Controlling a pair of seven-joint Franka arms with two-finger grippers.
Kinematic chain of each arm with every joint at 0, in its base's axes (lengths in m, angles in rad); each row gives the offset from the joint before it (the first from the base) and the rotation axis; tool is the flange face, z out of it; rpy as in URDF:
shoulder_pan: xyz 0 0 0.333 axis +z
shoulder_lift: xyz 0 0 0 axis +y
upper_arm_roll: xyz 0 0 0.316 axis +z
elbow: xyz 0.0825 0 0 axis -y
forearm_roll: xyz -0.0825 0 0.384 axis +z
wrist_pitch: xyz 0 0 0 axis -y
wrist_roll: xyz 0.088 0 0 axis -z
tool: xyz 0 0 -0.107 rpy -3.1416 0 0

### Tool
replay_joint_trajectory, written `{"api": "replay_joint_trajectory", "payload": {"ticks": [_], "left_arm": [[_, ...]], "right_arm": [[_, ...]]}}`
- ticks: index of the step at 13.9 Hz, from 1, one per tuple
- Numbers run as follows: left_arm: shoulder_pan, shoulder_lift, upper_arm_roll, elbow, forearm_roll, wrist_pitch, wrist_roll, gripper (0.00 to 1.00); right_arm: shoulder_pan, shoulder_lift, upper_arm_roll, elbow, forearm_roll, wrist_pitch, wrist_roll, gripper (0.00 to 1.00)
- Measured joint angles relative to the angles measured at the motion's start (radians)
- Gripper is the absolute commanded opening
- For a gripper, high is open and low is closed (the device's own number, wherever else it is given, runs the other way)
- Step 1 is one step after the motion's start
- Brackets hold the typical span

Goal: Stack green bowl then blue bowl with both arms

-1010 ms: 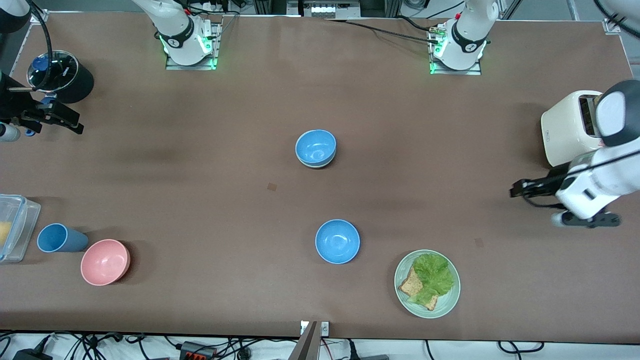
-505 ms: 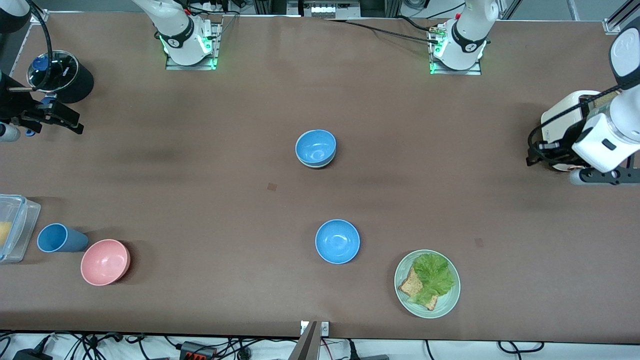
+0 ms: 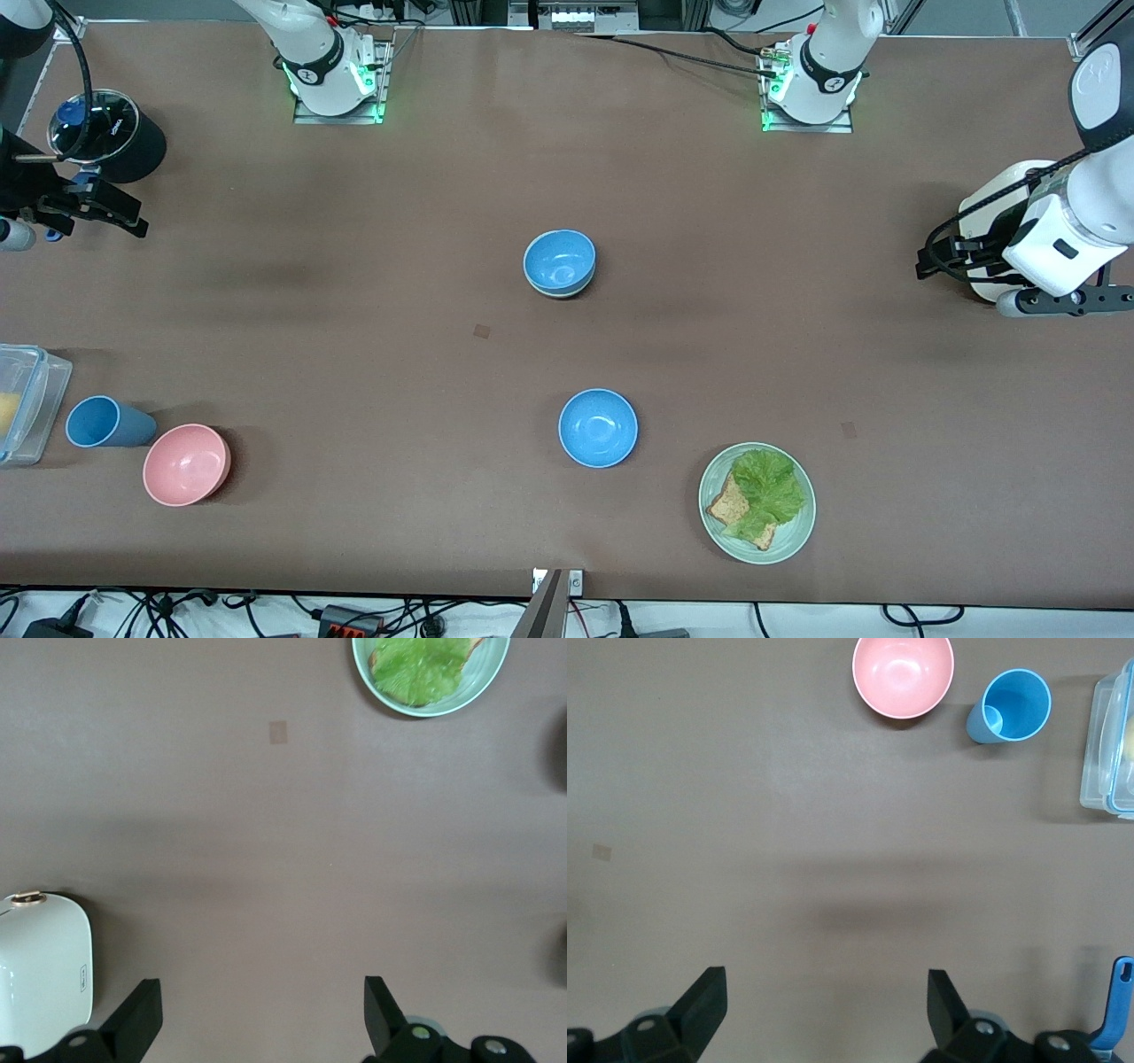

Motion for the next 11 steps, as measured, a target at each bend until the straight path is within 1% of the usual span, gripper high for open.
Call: {"api": "replay_joint_trajectory", "payload": {"ticks": [3,6,8,11], "left_arm": [[-0.006,-0.007,0.0,0.036,0.0,-0.034,-0.009,1.0],[-0.005,-0.015,0.003,0.078,0.0,-0.151,-0.009,1.0],[-0.006,-0.015,0.003,0.098,-0.001,-0.151,-0.009,1.0],[-0.007,-0.015,0.003,0.099,-0.001,-0.137,-0.008,1.0]], "right_arm": [[0.0,0.0,0.0,0.0,0.0,0.0,0.0,1.0],[0.0,0.0,0.0,0.0,0.0,0.0,0.0,1.0],[0.0,0.0,0.0,0.0,0.0,0.0,0.0,1.0],[0.0,0.0,0.0,0.0,0.0,0.0,0.0,1.0]]}}
